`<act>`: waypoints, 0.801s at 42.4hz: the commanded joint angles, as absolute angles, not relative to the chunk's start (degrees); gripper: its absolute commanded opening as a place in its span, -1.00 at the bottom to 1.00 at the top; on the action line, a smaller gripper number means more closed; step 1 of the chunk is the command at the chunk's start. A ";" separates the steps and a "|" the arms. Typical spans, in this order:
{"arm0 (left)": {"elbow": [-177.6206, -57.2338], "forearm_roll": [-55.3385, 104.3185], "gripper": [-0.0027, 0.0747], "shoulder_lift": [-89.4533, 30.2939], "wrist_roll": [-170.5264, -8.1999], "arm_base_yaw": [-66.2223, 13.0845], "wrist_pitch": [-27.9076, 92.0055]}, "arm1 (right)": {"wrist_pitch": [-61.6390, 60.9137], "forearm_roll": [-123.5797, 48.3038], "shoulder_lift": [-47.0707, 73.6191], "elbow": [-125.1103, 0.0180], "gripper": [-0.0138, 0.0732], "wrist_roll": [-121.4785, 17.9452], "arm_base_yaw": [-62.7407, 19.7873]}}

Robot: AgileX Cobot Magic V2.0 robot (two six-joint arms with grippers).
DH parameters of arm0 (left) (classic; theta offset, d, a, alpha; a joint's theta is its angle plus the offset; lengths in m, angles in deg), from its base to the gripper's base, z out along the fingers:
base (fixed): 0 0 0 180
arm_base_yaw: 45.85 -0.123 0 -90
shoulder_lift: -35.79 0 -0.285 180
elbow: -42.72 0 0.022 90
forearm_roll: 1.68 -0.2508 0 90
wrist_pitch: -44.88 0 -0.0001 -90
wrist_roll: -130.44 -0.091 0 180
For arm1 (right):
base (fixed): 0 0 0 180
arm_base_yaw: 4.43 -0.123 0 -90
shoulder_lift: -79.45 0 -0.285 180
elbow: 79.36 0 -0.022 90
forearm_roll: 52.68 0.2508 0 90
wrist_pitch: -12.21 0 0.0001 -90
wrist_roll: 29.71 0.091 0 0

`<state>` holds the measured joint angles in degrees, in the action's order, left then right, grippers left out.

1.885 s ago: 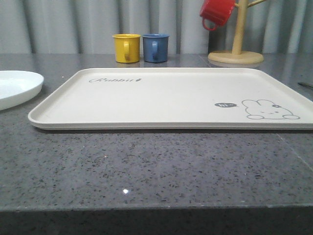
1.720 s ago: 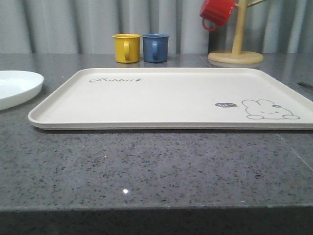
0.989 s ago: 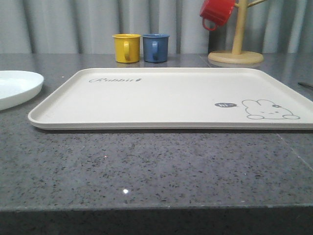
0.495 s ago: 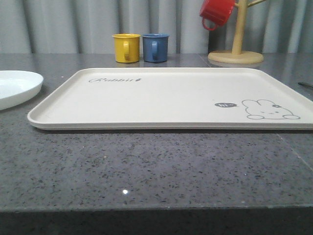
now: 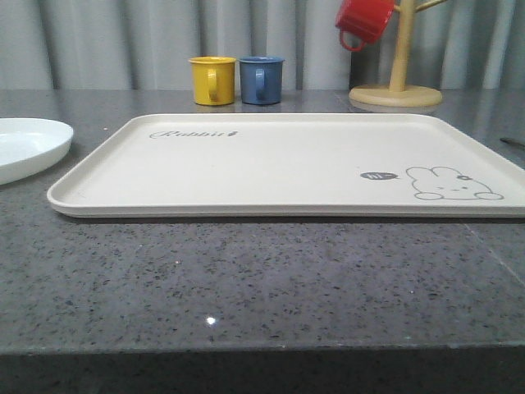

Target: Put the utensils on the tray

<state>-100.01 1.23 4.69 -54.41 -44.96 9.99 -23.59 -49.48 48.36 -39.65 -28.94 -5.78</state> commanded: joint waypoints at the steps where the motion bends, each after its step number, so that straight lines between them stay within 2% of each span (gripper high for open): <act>1: -101.95 1.83 -0.98 2.33 -53.78 -44.58 11.98 | -20.26 -50.14 45.11 -41.54 -0.94 -29.09 -5.55; 12: -101.84 1.91 -0.98 0.01 -53.78 -44.58 11.23 | -22.04 -50.14 41.17 -41.54 -0.92 -29.09 -5.55; 15: -101.72 1.91 -0.98 -0.35 -53.78 -44.58 10.51 | -22.04 -50.14 40.64 -41.54 -0.76 -29.13 -5.55; 17: -101.60 1.91 -0.92 -0.61 -53.78 -44.58 10.17 | -22.19 -50.14 40.23 -41.54 -0.55 -29.13 -5.55; 21: -101.48 1.91 -0.56 -1.56 -53.78 -44.58 9.86 | -22.61 -50.14 39.36 -41.54 0.01 -29.15 -5.55; 25: -101.48 1.91 -0.08 -2.48 -53.78 -44.58 9.99 | -22.68 -50.14 38.48 -41.54 0.42 -29.15 -5.55; 28: -101.48 1.91 0.21 -2.97 -53.78 -44.58 10.20 | -22.89 -50.14 38.23 -41.54 0.55 -29.15 -5.55; 34: -101.48 1.91 0.26 -4.17 -53.78 -44.58 10.78 | -22.93 -50.14 38.23 -41.54 0.55 -29.15 -5.55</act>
<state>-99.91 1.23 -2.95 -54.41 -44.96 6.08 -26.38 -49.48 38.84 -39.65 -28.94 -5.78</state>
